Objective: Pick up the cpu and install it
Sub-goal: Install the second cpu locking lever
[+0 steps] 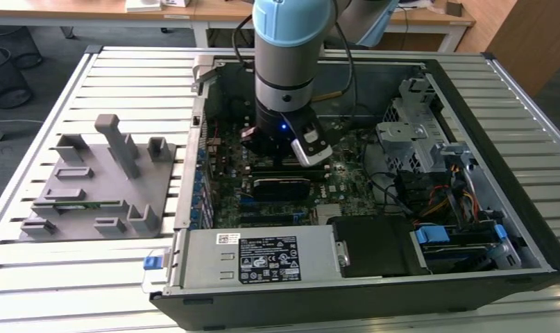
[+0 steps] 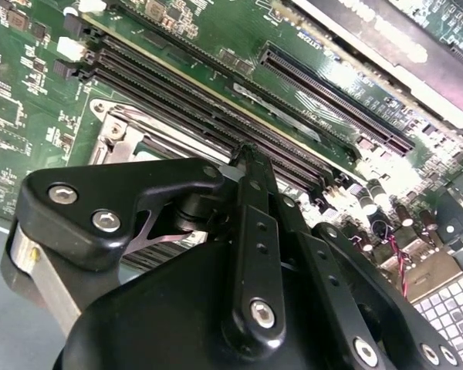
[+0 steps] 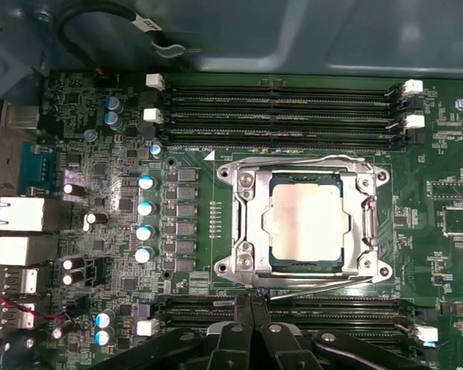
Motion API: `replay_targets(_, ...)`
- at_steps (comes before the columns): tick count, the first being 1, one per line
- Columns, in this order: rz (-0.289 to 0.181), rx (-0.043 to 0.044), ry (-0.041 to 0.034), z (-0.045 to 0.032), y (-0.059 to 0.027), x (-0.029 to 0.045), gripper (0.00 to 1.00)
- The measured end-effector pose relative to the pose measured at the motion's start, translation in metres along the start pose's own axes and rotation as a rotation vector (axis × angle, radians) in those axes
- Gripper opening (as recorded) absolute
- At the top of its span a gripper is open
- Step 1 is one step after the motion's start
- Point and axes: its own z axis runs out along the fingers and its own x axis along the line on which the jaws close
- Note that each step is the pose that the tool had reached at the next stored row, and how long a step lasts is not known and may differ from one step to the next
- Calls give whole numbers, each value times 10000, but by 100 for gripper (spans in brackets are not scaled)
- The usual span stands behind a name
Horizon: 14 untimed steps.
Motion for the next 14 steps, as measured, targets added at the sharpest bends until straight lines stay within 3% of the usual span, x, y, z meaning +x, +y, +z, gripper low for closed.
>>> replay_targets(7, 0, -34, -1, 12, -11, 57, 11)
replay_targets(14, -1, -94, 0, 41, -14, 69, 11)
